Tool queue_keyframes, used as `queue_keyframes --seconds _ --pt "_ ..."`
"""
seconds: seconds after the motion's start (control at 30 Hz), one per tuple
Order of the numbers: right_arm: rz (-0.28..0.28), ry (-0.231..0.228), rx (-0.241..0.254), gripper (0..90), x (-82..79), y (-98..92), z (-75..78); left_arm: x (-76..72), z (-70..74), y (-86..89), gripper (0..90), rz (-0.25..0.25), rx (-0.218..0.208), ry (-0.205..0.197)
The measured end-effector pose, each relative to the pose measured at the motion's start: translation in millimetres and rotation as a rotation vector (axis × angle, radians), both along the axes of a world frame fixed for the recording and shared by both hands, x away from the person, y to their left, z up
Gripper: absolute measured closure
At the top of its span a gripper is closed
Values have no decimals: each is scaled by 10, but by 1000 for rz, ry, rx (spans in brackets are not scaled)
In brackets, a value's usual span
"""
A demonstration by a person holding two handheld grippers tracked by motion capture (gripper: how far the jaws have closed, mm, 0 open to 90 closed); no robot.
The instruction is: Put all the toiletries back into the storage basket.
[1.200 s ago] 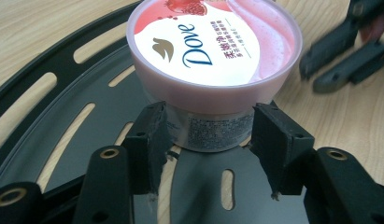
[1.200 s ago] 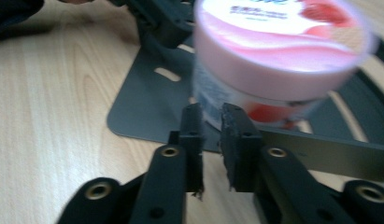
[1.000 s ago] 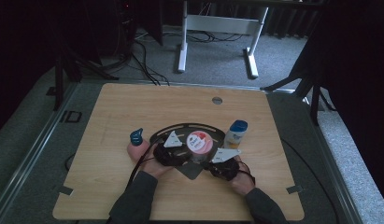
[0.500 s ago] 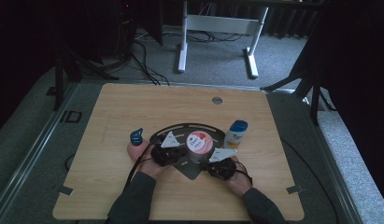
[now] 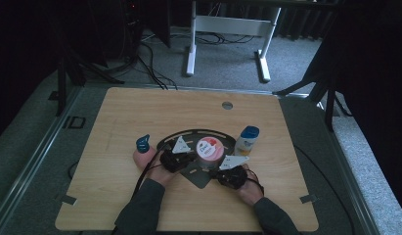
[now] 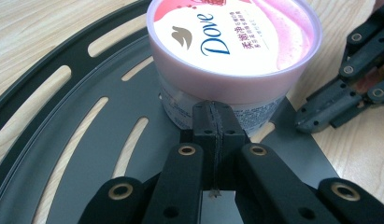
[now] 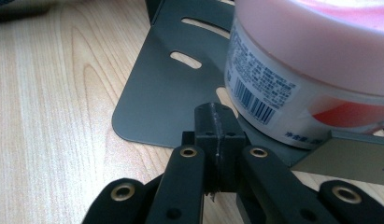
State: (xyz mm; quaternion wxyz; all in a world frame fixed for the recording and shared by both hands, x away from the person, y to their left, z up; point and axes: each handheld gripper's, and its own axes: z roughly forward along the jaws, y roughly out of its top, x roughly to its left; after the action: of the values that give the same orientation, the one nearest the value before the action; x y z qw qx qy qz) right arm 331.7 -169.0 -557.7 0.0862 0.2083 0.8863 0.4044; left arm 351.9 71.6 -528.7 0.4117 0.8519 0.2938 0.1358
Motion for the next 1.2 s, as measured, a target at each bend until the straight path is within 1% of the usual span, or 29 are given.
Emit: queue_keyframes --seconds 0.07,0.33,0.5,0.93,1.0,1.13,1.2 --pt "1 0 2 900 1 -1 -1 14 0 -19 896 3 2 -1" --pt "2 1 5 900 6 -5 -3 75 -4 -80 897 14 -13 9" --pt "4 3 6 900 8 -8 -4 111 2 -129 897 16 -5 10" --pt "1 7 7 900 7 -8 -4 200 6 -238 897 20 -9 21" --pt "0 8 7 900 6 -8 -4 218 0 -271 897 17 0 24" --pt "0 8 7 900 4 -7 -4 239 -4 -305 897 31 -6 28" --pt "0 9 7 900 6 -8 -4 249 1 -309 896 34 -1 30"
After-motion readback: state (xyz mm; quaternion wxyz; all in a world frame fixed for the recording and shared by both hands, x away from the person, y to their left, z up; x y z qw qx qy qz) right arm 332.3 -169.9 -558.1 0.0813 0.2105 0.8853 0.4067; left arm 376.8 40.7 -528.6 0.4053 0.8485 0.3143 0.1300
